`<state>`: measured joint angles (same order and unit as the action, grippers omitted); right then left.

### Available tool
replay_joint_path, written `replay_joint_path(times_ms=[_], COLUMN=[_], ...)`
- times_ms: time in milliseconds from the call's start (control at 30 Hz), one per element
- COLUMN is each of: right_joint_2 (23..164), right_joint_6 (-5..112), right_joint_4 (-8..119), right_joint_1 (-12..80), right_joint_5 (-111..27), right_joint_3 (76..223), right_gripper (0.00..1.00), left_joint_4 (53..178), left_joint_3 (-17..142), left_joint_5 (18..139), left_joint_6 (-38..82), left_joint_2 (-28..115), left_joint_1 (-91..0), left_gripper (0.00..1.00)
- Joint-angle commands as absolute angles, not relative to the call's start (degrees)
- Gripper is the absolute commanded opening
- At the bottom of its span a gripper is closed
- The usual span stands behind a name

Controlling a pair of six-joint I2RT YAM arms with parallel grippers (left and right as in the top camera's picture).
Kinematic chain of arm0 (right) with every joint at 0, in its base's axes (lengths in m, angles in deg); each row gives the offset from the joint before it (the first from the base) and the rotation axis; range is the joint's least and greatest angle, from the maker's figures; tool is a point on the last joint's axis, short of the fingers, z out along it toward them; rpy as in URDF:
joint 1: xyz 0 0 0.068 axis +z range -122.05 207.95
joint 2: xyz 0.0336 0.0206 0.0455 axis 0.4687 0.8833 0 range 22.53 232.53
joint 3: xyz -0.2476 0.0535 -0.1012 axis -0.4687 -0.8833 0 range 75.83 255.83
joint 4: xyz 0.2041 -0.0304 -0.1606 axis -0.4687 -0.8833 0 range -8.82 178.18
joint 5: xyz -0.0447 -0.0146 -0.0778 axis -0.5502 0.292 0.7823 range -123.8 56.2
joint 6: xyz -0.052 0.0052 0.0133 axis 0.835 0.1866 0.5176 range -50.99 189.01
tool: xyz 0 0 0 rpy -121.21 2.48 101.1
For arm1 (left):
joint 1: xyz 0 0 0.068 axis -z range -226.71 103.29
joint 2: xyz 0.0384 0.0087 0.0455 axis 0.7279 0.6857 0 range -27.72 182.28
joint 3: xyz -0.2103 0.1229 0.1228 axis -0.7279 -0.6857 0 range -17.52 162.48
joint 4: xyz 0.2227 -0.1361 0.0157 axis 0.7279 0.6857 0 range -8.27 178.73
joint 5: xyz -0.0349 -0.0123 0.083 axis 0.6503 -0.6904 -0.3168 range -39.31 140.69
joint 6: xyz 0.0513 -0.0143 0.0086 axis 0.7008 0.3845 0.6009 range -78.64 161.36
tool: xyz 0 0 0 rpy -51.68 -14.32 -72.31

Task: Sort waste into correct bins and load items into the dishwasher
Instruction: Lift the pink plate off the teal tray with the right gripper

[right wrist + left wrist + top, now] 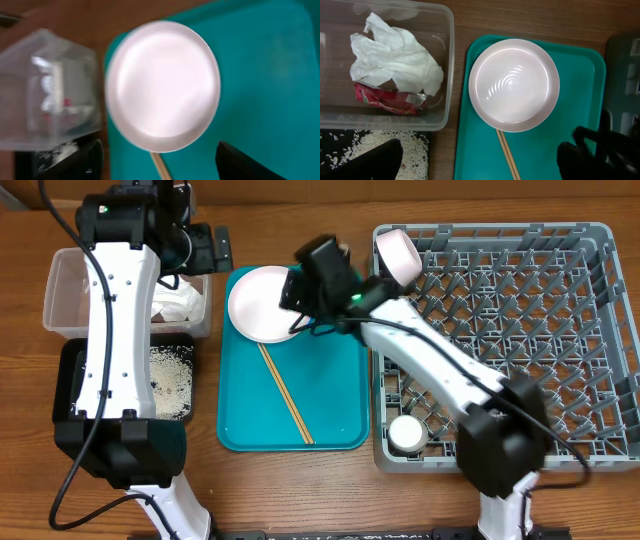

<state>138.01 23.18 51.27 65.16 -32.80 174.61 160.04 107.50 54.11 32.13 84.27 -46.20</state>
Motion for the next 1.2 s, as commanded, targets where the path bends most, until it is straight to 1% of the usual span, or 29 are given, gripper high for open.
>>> replay_joint_path(times_ms=[0, 200, 300, 400, 467, 633, 667, 700, 733, 1067, 1167], right_joint_2=[143.13, 148.46, 150.76, 152.64, 153.45, 153.93, 153.93, 153.95, 153.95, 153.9, 153.12], right_joint_6=[15.64, 14.68, 14.2, 12.98, 12.98, 13.02, 13.02, 13.04, 13.11, 15.45, 18.05], right_joint_4=[52.45, 53.44, 53.63, 53.7, 53.87, 54.09, 54.09, 54.09, 54.05, 53.44, 53.24], right_joint_1=[65.49, 65.78, 65.78, 65.78, 65.78, 65.75, 65.75, 65.75, 65.75, 64.68, 63.46], right_joint_5=[-28.67, -28.89, -28.7, -28.74, -28.74, -28.67, -28.67, -28.7, -28.72, -28.24, -28.32], right_joint_3=[173.98, 173.98, 173.98, 173.98, 173.98, 173.98, 173.98, 173.98, 173.98, 174.13, 175.27], right_gripper=[0.72, 0.61, 0.53, 0.42, 0.38, 0.22, 0.18, 0.09, 0.04, 0.04, 0.04], left_joint_4=[159.1, 159.12, 159.12, 159.12, 159.12, 159.12, 159.12, 159.12, 159.12, 159.12, 159.12], left_joint_3=[108.26, 108.26, 108.26, 108.26, 108.26, 108.26, 108.26, 108.26, 108.26, 108.26, 108.26], left_joint_5=[54.72, 54.75, 54.75, 54.75, 54.75, 54.75, 54.75, 54.72, 54.75, 54.72, 54.75], left_joint_6=[31.95, 31.95, 31.95, 31.95, 31.95, 31.95, 31.95, 31.95, 31.95, 31.95, 31.95], left_joint_2=[84.14, 84.14, 84.14, 84.14, 84.14, 84.14, 84.14, 84.14, 84.14, 84.14, 84.14], left_joint_1=[-46.53, -46.53, -46.53, -46.53, -46.53, -46.53, -46.53, -46.53, -46.53, -46.53, -46.53], left_gripper=[1.0, 1.0, 1.0, 1.0, 1.0, 1.0, 1.0, 1.0, 1.0, 1.0, 1.0])
